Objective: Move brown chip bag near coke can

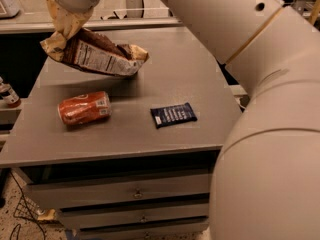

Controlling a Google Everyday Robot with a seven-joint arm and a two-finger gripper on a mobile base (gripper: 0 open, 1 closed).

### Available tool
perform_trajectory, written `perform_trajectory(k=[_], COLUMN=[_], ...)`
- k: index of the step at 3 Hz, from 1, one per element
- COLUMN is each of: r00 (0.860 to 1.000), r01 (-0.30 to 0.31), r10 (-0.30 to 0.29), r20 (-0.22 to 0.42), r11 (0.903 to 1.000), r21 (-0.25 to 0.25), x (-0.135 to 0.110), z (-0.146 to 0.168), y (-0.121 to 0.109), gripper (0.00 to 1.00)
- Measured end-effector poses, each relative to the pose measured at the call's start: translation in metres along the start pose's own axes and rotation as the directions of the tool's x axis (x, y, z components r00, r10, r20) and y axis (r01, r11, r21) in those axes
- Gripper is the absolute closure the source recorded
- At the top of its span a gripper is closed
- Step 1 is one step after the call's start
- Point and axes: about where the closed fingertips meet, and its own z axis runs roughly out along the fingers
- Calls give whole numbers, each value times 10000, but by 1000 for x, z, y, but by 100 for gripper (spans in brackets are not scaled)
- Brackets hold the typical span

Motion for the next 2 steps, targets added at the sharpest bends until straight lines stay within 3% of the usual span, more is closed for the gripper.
perform_trajectory(k=[2], r00=[9964], r01=[173], r10=[-149], r20=[836], r11=[9995], r21=[-279], x=[-7], z=[33], y=[-2], gripper=[100])
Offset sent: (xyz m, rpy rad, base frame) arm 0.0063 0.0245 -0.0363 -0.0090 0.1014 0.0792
